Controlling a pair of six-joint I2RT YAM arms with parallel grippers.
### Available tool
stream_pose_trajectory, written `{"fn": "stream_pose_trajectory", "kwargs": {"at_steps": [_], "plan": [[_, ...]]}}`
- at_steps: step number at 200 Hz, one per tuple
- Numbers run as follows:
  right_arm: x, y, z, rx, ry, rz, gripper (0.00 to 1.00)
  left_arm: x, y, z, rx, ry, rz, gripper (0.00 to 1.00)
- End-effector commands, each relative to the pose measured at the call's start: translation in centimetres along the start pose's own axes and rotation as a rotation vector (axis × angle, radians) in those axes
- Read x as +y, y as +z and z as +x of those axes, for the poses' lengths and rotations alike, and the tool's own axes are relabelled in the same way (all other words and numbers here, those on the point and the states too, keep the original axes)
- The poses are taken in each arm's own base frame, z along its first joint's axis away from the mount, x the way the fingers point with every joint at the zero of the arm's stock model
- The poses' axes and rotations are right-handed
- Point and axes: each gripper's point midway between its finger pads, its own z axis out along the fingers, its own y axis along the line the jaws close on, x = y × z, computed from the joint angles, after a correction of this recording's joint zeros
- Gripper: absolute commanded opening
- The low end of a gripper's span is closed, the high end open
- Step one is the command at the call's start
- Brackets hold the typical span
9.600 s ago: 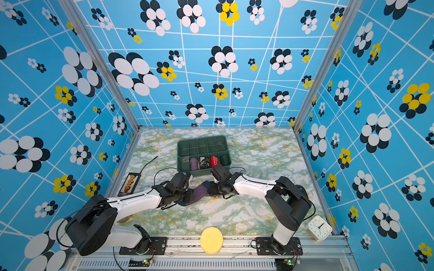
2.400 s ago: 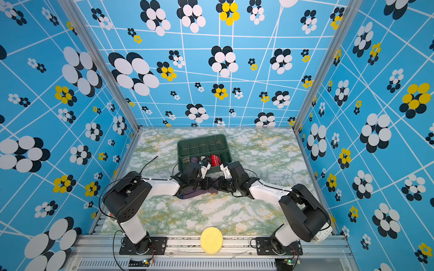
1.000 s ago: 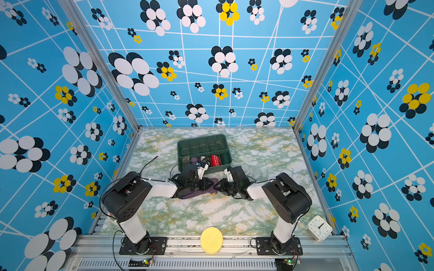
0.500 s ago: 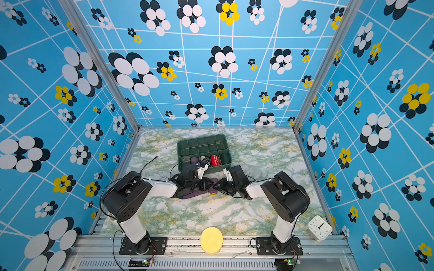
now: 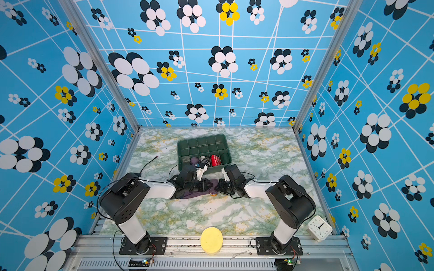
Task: Roll the socks
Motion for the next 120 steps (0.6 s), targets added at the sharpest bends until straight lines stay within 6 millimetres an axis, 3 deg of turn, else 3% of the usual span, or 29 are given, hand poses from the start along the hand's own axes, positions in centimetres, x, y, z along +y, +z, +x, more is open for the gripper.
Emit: {"fn": "stream_pose_trajectory", "kwargs": {"at_steps": [1, 25, 54, 120], "plan": [[-2.0, -1.0, 0.8, 0.026, -0.033, 0.136, 0.00, 3.5, -1.4, 4.2, 0.123, -0.080, -0.155, 0.07], [-2.3, -1.6, 0.9, 0.035, -0.060, 0.176, 0.00, 2.7, -2.6, 3.4, 0.103, -0.054, -0.164, 0.13], [-2.2, -2.1, 1.0, 0.042, -0.098, 0.215, 0.00, 2.0, -3.7, 3.3, 0.096, -0.028, -0.173, 0.13], [-2.1, -2.7, 1.0, 0.076, -0.188, 0.321, 0.00, 4.2, -4.1, 4.9, 0.117, -0.028, -0.253, 0.10]]}}
